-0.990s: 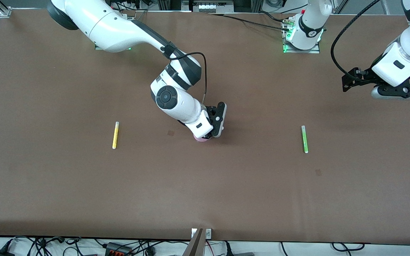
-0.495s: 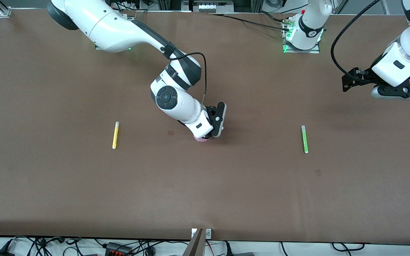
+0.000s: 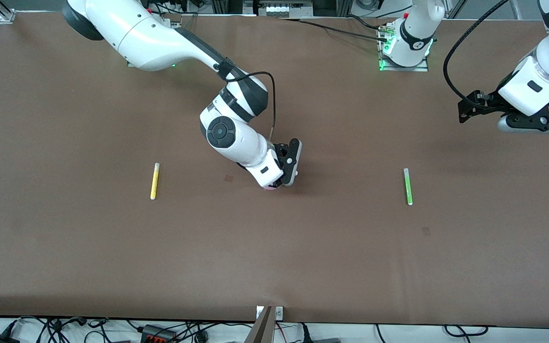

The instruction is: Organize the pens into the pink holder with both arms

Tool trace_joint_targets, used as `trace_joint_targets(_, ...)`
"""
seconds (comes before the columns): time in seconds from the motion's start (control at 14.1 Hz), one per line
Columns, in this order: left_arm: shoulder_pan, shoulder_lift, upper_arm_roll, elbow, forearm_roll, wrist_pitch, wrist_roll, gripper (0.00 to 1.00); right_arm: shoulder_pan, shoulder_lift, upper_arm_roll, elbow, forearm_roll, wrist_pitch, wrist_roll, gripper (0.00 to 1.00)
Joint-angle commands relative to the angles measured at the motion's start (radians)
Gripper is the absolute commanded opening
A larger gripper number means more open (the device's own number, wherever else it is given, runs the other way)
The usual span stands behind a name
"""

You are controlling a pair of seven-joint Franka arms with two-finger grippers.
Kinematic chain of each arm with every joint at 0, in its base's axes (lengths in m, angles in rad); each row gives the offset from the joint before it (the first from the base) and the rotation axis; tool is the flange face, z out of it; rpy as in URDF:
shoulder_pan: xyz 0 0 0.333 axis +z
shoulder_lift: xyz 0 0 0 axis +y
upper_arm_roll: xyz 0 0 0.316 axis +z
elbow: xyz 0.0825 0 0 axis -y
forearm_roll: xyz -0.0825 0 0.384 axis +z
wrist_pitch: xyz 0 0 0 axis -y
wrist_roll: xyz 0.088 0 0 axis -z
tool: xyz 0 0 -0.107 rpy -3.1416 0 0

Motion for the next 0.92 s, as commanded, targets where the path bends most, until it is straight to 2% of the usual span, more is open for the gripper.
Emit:
trace_joint_targets(0.0,0.0,0.005,0.003,0.024,-0.02,-0.017,-0.006,1.0,-0.004,-0.01,0.001,-0.009,0.005,-0.005,0.011,0.0)
trace_joint_targets(0.64,-0.001,0.023,-0.005,0.055,-0.02,-0.016,-0.004,1.0,-0.012,-0.008,0.0,-0.035,0.003,-0.005,0.003,0.0)
trace_joint_targets(0.71,-0.001,0.024,-0.005,0.055,-0.02,-0.019,-0.006,1.0,-0.012,-0.008,0.0,-0.035,0.003,-0.005,0.007,0.03)
trace_joint_targets(0.78,0.0,0.024,-0.005,0.055,-0.02,-0.019,-0.004,1.0,-0.012,-0.01,0.0,-0.035,0.003,-0.005,0.007,0.27)
trace_joint_targets(0.85,0.0,0.024,-0.005,0.055,-0.02,-0.019,-0.003,1.0,-0.012,-0.01,0.0,-0.035,0.003,-0.005,0.007,0.87)
